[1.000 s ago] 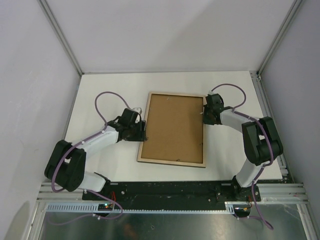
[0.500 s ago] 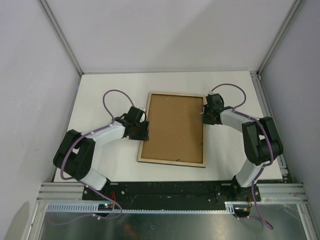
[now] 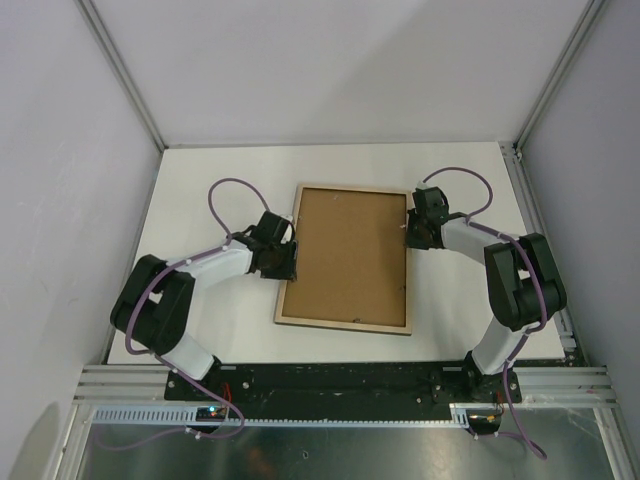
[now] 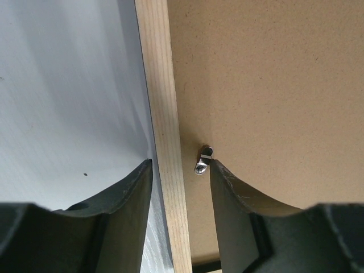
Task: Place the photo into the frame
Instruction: Move the photo frame to the center of the board.
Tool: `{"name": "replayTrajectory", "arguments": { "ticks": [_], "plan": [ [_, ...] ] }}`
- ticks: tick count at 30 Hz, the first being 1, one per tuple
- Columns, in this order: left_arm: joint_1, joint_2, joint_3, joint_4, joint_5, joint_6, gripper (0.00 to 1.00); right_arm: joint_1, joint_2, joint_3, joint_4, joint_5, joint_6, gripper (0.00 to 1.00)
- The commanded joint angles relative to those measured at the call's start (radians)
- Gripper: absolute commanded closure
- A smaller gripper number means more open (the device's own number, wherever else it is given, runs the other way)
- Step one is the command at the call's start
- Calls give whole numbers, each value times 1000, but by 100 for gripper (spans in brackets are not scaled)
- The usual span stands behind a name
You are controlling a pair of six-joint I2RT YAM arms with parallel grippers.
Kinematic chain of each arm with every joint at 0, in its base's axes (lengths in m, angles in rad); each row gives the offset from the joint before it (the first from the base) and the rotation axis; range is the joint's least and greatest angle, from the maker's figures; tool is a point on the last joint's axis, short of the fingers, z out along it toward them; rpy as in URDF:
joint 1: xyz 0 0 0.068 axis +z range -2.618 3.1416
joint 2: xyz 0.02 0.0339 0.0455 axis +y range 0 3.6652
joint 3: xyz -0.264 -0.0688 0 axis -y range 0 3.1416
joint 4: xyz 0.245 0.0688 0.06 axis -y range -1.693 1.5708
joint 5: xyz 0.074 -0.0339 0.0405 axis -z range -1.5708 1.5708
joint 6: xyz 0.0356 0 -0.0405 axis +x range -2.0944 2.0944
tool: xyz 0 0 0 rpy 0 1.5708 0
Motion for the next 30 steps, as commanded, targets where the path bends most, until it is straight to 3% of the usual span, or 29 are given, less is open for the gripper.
{"name": "replayTrajectory", "arguments": {
  "ticks": [1, 12, 24, 30],
  "plan": [
    [-8, 7, 24, 13, -23, 9, 51, 1, 5, 21, -3, -39, -4, 100],
    [-8, 51, 51, 13, -75, 9, 54, 1, 3, 21, -5, -41, -3, 100],
    [-8, -15, -31, 10, -125, -73, 82, 1, 5, 22, -6, -42, -3, 100],
    [-8, -58, -69, 11, -127, -119, 89, 1, 4, 23, -6, -46, -2, 100]
  ]
}}
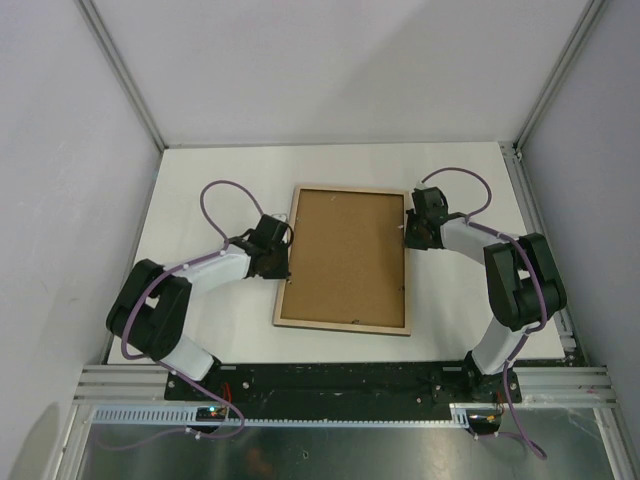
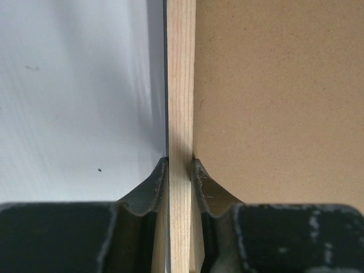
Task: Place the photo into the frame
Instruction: Move the photo frame to the center of the board.
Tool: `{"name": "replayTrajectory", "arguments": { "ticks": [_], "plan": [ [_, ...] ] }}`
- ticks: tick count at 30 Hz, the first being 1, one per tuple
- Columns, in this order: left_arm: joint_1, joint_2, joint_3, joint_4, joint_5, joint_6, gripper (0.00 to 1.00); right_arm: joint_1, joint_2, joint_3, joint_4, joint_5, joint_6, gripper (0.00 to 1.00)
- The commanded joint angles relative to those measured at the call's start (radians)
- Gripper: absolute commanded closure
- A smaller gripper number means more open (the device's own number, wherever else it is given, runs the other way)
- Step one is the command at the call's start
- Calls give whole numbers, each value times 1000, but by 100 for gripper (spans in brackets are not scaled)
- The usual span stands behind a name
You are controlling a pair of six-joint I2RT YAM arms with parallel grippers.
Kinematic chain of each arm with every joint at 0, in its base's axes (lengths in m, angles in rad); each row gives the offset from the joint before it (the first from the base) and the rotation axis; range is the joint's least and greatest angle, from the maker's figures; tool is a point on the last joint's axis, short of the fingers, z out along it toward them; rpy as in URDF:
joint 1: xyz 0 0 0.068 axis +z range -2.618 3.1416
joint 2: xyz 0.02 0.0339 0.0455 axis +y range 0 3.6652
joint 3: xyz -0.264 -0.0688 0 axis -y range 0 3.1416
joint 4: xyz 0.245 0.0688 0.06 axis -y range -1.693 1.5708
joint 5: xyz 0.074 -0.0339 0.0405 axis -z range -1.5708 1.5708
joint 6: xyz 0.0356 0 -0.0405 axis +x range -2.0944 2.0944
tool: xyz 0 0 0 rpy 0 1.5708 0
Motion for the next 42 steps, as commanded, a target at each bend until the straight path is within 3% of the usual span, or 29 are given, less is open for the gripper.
{"name": "replayTrajectory", "arguments": {
  "ticks": [1, 8, 21, 36, 38, 42],
  "plan": [
    [-4, -36, -33, -36, -33, -44, 90, 2, 4, 23, -6, -29, -1, 100],
    [-3, -42, -18, -34, -10, -55, 89, 2, 4, 23, -9, -30, 0, 100],
    [4, 12, 12, -33, -43, -69, 99, 0, -5, 22, -27, -29, 4, 100],
    [63, 66, 67, -8, -48, -56, 100, 0, -31, 21, -66, -32, 45, 100],
    [82, 114, 112, 0, -53, -36, 100, 0, -43, 9, -76, -34, 68, 96],
    [92, 207, 224, 16, -99, 60, 100, 2, -106, -46, -72, -39, 110, 71]
  ]
}}
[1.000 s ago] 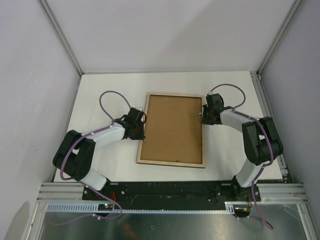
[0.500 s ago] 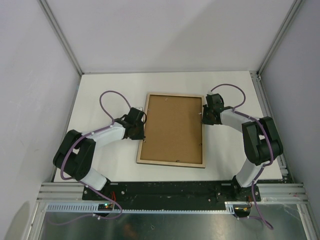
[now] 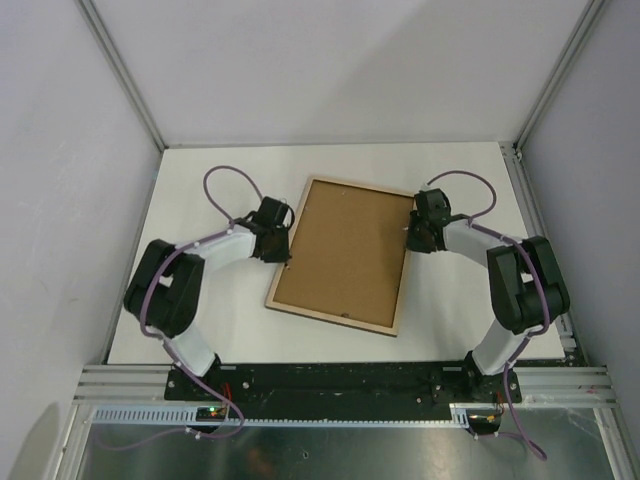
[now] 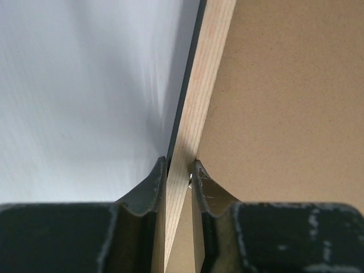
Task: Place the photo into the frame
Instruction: Move the photo frame to the center of the board.
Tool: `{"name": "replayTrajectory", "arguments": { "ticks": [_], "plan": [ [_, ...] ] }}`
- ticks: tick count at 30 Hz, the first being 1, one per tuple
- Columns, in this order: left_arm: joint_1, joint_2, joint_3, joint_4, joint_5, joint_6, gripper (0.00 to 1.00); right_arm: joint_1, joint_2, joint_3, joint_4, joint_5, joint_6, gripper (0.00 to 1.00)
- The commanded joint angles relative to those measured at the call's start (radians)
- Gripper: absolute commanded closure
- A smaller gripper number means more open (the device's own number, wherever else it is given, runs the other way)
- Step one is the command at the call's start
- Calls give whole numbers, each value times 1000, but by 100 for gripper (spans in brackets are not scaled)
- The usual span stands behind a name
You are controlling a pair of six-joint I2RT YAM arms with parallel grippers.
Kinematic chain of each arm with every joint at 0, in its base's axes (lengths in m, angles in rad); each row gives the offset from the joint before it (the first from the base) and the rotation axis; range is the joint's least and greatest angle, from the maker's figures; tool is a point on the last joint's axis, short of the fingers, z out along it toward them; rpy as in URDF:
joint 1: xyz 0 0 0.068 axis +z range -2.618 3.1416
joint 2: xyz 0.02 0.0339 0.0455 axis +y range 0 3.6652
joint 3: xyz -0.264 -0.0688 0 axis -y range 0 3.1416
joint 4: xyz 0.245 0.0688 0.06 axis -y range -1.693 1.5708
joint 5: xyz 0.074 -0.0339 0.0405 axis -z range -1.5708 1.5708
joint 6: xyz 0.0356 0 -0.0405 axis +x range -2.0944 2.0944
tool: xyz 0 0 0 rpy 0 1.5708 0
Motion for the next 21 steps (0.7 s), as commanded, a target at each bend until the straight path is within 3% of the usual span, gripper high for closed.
{"name": "replayTrajectory", "arguments": {
  "ticks": [1, 6, 10, 17, 19, 21],
  "plan": [
    [29, 117, 124, 61, -111, 102, 100, 5, -116, -57, -50, -50, 67, 68],
    [51, 239, 283, 73, -141, 263, 98, 37, -250, -208, 2, -130, 160, 59],
    [98, 331, 418, 73, -84, 283, 90, 118, -383, -351, 41, -124, 239, 56],
    [134, 447, 606, 69, -15, 243, 67, 319, -536, -490, 79, -43, 393, 56],
    [136, 425, 620, 62, -32, 185, 58, 346, -566, -494, 76, -4, 409, 55],
    [138, 384, 619, 24, -78, 85, 56, 351, -591, -492, 79, 19, 406, 55]
  ]
}}
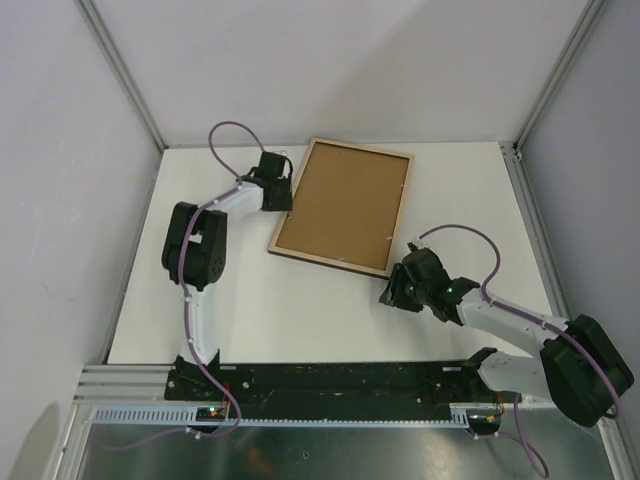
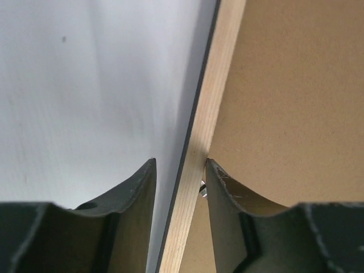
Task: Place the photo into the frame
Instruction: Move the photo frame to the center of the board, then rotate the photo frame at the center of the board.
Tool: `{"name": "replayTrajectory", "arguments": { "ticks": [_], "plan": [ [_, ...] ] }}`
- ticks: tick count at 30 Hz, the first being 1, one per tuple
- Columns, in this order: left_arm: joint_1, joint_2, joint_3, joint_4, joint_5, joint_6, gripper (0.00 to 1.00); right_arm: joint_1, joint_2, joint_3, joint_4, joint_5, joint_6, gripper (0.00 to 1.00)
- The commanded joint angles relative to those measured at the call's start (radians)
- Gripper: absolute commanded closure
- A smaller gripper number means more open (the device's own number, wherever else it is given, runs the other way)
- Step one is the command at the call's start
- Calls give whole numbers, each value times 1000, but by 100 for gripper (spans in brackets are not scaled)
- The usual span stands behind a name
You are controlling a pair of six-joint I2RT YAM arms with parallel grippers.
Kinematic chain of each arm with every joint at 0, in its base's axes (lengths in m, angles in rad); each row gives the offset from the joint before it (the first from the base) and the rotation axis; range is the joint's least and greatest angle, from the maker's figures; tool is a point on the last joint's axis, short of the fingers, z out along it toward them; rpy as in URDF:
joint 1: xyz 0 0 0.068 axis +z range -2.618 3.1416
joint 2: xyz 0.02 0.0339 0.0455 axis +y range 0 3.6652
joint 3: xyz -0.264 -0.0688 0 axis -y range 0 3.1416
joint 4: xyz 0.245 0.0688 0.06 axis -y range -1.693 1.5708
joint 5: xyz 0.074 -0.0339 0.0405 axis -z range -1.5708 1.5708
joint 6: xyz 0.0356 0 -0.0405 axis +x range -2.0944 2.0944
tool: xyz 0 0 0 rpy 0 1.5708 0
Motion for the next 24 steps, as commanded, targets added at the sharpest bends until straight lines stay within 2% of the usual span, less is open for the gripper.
{"name": "replayTrajectory", "arguments": {
  "ticks": [1, 5, 10, 13, 18, 24],
  "plan": [
    [8, -87, 32, -57, -83, -211, 55, 17, -69, 8, 53, 99, 59, 54],
    [13, -261, -141, -105, -144, -504, 48, 4, -78, 48, 49, 122, 41, 54],
    [-1, -498, -465, -107, -151, -875, 45, -24, -46, 138, 46, 130, 6, 53],
    [-40, -571, -599, -107, -157, -1059, 44, -43, -17, 199, 34, 117, -19, 53],
    [-137, -577, -629, -107, -195, -1241, 42, -87, -15, 266, -1, 102, -65, 53],
    [-195, -501, -554, -107, -208, -1304, 41, -150, -55, 275, -60, 95, -97, 53]
  ]
}}
